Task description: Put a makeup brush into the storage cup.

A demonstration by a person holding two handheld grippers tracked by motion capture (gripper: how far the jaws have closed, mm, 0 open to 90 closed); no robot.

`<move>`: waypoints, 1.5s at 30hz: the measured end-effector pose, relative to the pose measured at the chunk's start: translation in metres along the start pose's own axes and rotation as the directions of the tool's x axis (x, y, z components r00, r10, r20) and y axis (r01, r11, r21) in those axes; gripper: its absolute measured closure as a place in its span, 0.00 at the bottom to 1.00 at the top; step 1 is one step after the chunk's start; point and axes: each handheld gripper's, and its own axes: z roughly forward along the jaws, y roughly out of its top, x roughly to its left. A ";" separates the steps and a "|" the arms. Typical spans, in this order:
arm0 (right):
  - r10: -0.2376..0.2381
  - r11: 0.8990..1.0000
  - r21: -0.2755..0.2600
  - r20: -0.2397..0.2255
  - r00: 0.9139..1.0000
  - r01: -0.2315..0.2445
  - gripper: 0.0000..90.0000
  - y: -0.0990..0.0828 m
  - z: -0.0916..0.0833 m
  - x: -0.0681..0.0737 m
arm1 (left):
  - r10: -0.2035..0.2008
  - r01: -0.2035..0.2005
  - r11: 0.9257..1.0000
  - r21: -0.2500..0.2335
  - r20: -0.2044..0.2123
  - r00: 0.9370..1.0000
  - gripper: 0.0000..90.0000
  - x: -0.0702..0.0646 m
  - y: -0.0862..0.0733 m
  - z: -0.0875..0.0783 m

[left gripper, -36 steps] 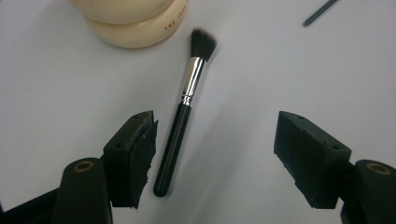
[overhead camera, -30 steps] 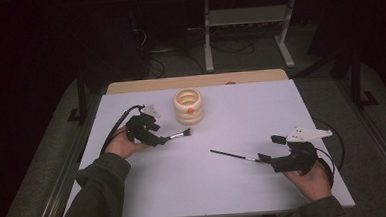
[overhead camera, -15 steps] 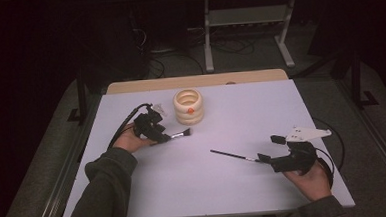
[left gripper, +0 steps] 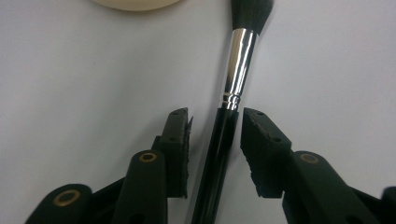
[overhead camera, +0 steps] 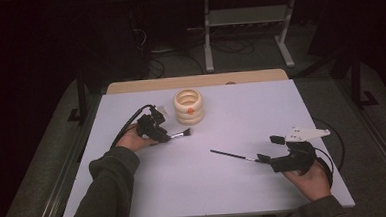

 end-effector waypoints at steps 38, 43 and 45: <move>-0.010 1.000 0.011 -0.003 1.000 0.010 0.21 0.000 0.002 0.002 | 0.071 -0.065 0.992 0.112 -0.054 0.996 0.88 -0.016 0.012 -0.009; -0.008 1.000 0.016 -0.005 1.000 0.008 0.21 0.000 0.003 0.003 | 0.089 -0.084 0.991 0.100 -0.053 0.995 0.88 -0.022 0.011 -0.016; -0.011 1.000 0.013 -0.005 1.000 0.011 0.21 0.000 0.003 0.004 | 0.088 -0.083 0.992 0.093 -0.051 0.995 0.88 -0.024 0.011 -0.017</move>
